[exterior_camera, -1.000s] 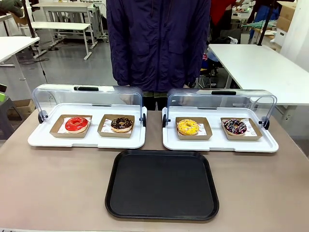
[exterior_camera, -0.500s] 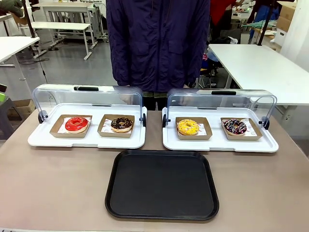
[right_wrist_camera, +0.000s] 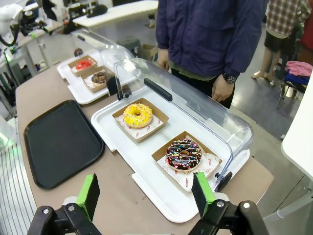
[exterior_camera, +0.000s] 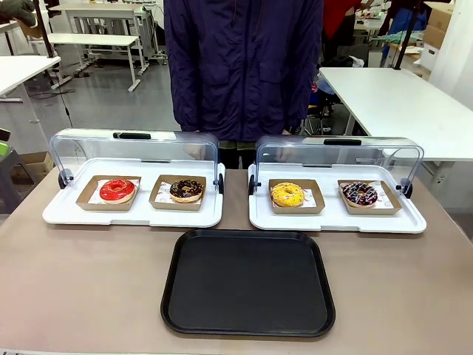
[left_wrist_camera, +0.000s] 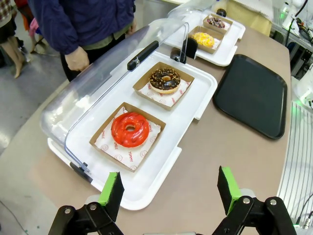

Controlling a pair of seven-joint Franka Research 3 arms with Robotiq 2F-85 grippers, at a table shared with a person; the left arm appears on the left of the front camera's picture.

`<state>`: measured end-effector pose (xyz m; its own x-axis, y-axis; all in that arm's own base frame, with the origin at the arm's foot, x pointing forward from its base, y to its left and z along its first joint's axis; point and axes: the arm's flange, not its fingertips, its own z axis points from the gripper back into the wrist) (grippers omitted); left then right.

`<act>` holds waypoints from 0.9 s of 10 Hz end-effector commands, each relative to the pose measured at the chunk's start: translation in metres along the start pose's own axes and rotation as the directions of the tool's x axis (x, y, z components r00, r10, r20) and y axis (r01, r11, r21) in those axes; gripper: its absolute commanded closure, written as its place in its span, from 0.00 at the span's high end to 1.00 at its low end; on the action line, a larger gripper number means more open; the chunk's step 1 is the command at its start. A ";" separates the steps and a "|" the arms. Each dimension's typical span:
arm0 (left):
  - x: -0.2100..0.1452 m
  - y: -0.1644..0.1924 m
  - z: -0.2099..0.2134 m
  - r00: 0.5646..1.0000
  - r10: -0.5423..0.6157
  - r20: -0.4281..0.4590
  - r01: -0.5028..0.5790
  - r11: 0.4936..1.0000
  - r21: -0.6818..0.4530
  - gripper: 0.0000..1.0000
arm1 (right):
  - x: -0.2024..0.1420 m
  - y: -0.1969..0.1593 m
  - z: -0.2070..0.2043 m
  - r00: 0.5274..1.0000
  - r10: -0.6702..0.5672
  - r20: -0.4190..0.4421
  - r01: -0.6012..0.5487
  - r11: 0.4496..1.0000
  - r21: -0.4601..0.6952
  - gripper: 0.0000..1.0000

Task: Move the second donut from the left to the tray.
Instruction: Pick up the Paper togo box containing the Donut indicated by the person and place it on the Handle tray.

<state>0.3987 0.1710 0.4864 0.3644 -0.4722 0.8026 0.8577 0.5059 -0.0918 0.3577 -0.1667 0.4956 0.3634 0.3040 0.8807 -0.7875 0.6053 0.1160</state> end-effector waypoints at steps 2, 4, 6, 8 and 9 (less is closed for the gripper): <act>0.000 0.000 0.000 1.000 -0.005 0.016 0.005 1.000 -0.008 1.00 | 0.003 -0.005 -0.001 0.999 0.028 0.032 -0.028 1.000 -0.003 1.00; 0.000 0.000 0.000 1.000 -0.005 0.016 0.005 1.000 -0.008 1.00 | 0.003 -0.005 -0.001 0.999 0.028 0.032 -0.028 1.000 -0.003 1.00; 0.000 0.000 0.000 1.000 -0.005 0.016 0.005 1.000 -0.008 1.00 | 0.003 -0.005 -0.001 0.999 0.028 0.032 -0.028 1.000 -0.003 1.00; 0.000 0.000 0.000 1.000 -0.005 0.016 0.005 1.000 -0.008 1.00 | 0.003 -0.005 -0.001 0.999 0.028 0.032 -0.028 1.000 -0.003 1.00; 0.000 0.000 0.000 1.000 -0.005 0.016 0.005 1.000 -0.008 1.00 | 0.003 -0.005 -0.001 0.999 0.028 0.032 -0.028 1.000 -0.003 1.00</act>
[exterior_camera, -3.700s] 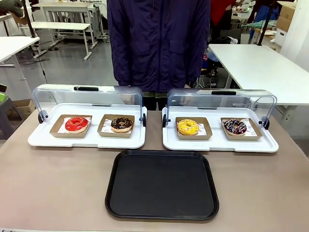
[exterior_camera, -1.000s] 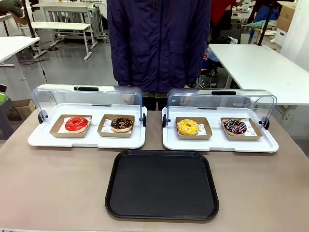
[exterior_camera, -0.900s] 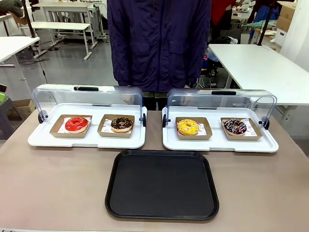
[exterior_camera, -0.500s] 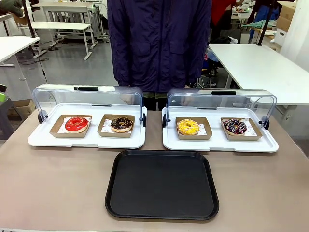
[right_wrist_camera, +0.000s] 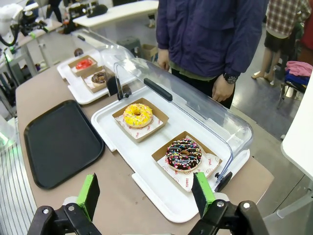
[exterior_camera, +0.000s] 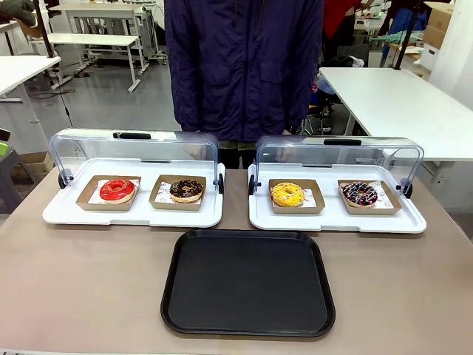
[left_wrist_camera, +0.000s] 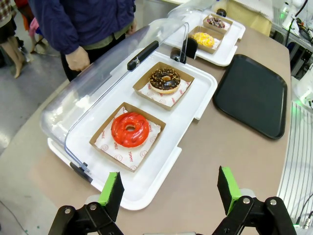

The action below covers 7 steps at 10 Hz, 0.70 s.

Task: Move the second donut from the left to the tray.
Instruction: Pick up the Paper togo box containing the Donut indicated by the person and place it on the Handle tray.

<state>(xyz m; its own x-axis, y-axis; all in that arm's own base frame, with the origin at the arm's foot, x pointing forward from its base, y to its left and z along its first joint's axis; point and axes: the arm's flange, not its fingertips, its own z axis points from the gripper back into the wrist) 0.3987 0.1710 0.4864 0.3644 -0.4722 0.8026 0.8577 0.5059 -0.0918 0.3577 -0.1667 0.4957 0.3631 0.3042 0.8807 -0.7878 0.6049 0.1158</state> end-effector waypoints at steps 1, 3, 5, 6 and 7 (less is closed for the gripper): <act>0.000 0.000 0.000 1.000 -0.005 0.016 0.005 1.000 -0.008 1.00 | 0.003 -0.005 -0.001 0.999 0.028 0.032 -0.028 1.000 -0.003 1.00; 0.000 0.000 0.000 1.000 -0.005 0.016 0.005 1.000 -0.008 1.00 | 0.003 -0.005 -0.001 0.999 0.028 0.032 -0.028 1.000 -0.003 1.00; 0.000 0.000 0.000 1.000 -0.005 0.016 0.005 1.000 -0.008 1.00 | 0.003 -0.005 -0.001 0.999 0.028 0.032 -0.028 1.000 -0.003 1.00; 0.000 0.000 0.000 1.000 -0.005 0.016 0.005 1.000 -0.008 1.00 | 0.003 -0.005 -0.001 0.999 0.028 0.032 -0.028 1.000 -0.003 1.00; 0.000 0.000 0.000 1.000 -0.005 0.016 0.005 1.000 -0.008 1.00 | 0.003 -0.005 -0.001 0.999 0.028 0.032 -0.028 1.000 -0.003 1.00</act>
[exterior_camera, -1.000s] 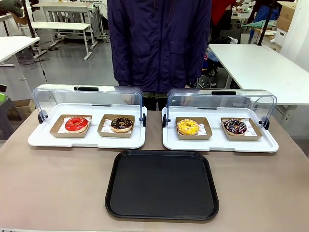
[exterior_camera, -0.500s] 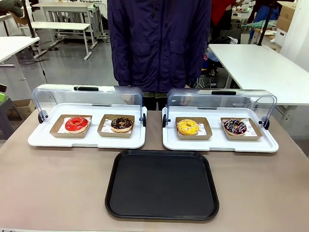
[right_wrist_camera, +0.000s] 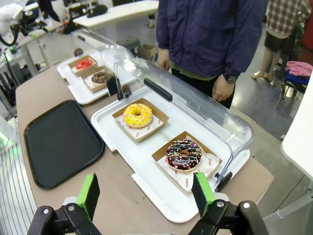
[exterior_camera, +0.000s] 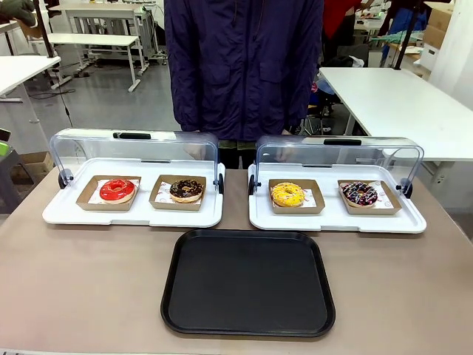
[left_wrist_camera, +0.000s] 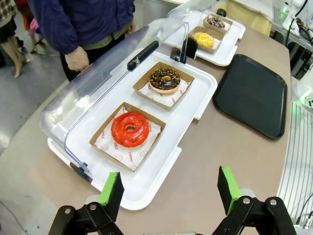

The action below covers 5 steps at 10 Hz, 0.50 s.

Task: Move the second donut from the left to the tray.
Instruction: Pick up the Paper togo box containing the Donut indicated by the person and place it on the Handle tray.

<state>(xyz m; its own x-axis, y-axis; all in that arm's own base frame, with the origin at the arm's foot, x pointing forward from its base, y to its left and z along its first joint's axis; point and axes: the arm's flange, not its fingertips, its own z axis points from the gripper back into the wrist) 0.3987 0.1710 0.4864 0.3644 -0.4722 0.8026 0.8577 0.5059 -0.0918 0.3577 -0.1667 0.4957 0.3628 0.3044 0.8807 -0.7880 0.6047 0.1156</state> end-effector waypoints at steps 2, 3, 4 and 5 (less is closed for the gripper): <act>0.000 0.000 0.000 1.000 -0.005 0.016 0.005 1.000 -0.008 1.00 | 0.003 -0.005 -0.001 0.999 0.027 0.032 -0.027 1.000 -0.003 1.00; 0.000 0.000 0.000 1.000 -0.005 0.016 0.005 1.000 -0.008 1.00 | 0.003 -0.005 -0.001 0.999 0.027 0.032 -0.027 1.000 -0.003 1.00; 0.000 0.000 0.000 1.000 -0.005 0.016 0.005 1.000 -0.008 1.00 | 0.003 -0.005 -0.001 0.999 0.027 0.032 -0.027 1.000 -0.003 1.00; 0.000 0.000 0.000 1.000 -0.005 0.016 0.005 1.000 -0.008 1.00 | 0.003 -0.005 -0.001 0.999 0.027 0.032 -0.027 1.000 -0.003 1.00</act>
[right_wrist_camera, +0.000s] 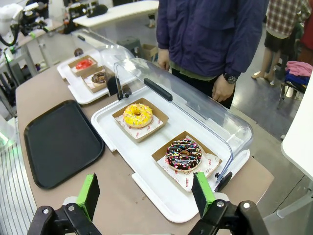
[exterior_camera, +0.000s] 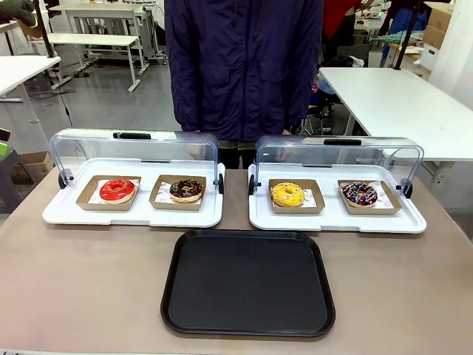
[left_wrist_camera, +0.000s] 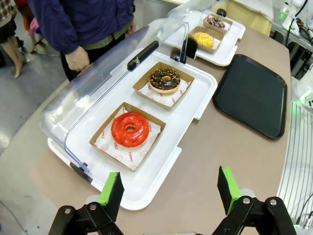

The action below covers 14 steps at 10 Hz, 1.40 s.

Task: Move the second donut from the left to the tray.
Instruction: Pick up the Paper togo box containing the Donut indicated by the person and place it on the Handle tray.

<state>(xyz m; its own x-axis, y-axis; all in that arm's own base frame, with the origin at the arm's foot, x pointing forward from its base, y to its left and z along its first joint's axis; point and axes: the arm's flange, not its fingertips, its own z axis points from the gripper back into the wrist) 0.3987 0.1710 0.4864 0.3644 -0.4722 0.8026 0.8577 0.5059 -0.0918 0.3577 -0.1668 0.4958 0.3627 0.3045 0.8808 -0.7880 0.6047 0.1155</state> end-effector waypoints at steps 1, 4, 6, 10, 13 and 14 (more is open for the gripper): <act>0.000 0.000 0.000 1.000 -0.005 0.016 0.005 1.000 -0.008 1.00 | 0.003 -0.005 -0.001 0.999 0.027 0.032 -0.027 1.000 -0.003 1.00; 0.000 0.000 0.000 1.000 -0.005 0.016 0.005 1.000 -0.008 1.00 | 0.003 -0.005 -0.001 0.999 0.027 0.032 -0.027 1.000 -0.003 1.00; 0.000 0.000 0.000 1.000 -0.005 0.016 0.005 1.000 -0.008 1.00 | 0.003 -0.005 -0.001 0.999 0.027 0.032 -0.027 1.000 -0.003 1.00; 0.000 0.000 0.000 1.000 -0.005 0.016 0.005 1.000 -0.008 1.00 | 0.003 -0.005 -0.001 0.999 0.027 0.032 -0.027 1.000 -0.003 1.00; 0.000 0.000 0.000 1.000 -0.005 0.016 0.005 1.000 -0.008 1.00 | 0.003 -0.005 -0.001 0.999 0.027 0.032 -0.027 1.000 -0.003 1.00; 0.000 0.000 0.000 1.000 -0.005 0.016 0.005 1.000 -0.008 1.00 | 0.003 -0.005 -0.001 0.999 0.027 0.032 -0.027 1.000 -0.003 1.00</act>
<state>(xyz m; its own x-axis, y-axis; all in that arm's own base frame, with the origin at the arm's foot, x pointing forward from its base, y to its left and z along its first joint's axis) 0.3987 0.1710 0.4864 0.3644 -0.4722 0.8026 0.8577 0.5059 -0.0918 0.3578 -0.1669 0.4957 0.3625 0.3047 0.8807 -0.7881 0.6046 0.1152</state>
